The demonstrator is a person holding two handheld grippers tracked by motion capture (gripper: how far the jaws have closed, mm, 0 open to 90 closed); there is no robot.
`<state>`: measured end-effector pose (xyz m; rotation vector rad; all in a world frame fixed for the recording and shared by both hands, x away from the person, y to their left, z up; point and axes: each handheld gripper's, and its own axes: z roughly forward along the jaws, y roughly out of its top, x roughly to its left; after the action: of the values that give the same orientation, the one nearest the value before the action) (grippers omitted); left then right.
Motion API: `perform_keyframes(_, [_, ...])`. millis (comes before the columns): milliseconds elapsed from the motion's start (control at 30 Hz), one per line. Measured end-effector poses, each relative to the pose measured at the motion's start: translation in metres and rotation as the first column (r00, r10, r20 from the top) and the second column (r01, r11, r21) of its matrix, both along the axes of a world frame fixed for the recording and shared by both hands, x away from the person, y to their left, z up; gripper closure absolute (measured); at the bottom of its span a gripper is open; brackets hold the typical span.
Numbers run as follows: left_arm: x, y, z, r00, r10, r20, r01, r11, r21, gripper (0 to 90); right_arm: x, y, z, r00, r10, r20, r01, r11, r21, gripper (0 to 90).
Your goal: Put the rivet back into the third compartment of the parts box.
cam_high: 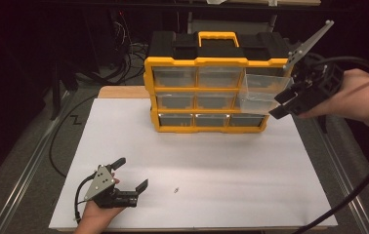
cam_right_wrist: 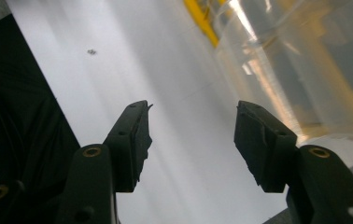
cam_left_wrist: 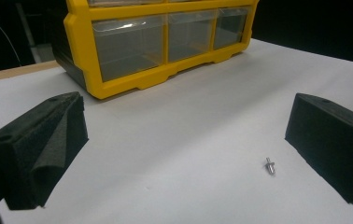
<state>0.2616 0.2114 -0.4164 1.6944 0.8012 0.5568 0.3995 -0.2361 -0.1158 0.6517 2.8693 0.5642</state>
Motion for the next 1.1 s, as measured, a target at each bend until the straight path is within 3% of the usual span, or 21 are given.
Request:
perform_keyframes(167, [0.001,-0.001,0.000,1.0000,-0.001,-0.001,0.001,1.0000,0.001,0.4,-0.012,0.003,-0.015,0.9994,0.032,-0.011,-0.032,0.9995,-0.006,43.1])
perform_keyframes(400, [0.001,-0.001,0.000,1.0000,-0.005,-0.001,0.005,1.0000,0.004,0.4,-0.019,0.017,-0.067,0.9977,0.051,-0.046,-0.053,0.9976,-0.045,26.2])
perform_keyframes(667, [0.000,-0.001,0.000,1.0000,-0.005,0.002,0.005,1.0000,0.000,0.3,-0.018,0.036,-0.127,0.9940,0.056,-0.094,-0.059,0.9978,-0.031,6.8])
perform_keyframes(767, [0.000,-0.001,0.000,1.0000,-0.006,0.002,0.006,1.0000,0.001,0.4,-0.020,0.043,-0.150,0.9928,0.058,-0.105,-0.063,0.9968,-0.049,0.1])
perform_keyframes(1100, [0.000,-0.001,0.000,1.0000,-0.009,0.002,0.009,1.0000,0.001,0.3,-0.028,0.067,-0.223,0.9842,0.104,-0.143,-0.114,0.9915,-0.063,0.0])
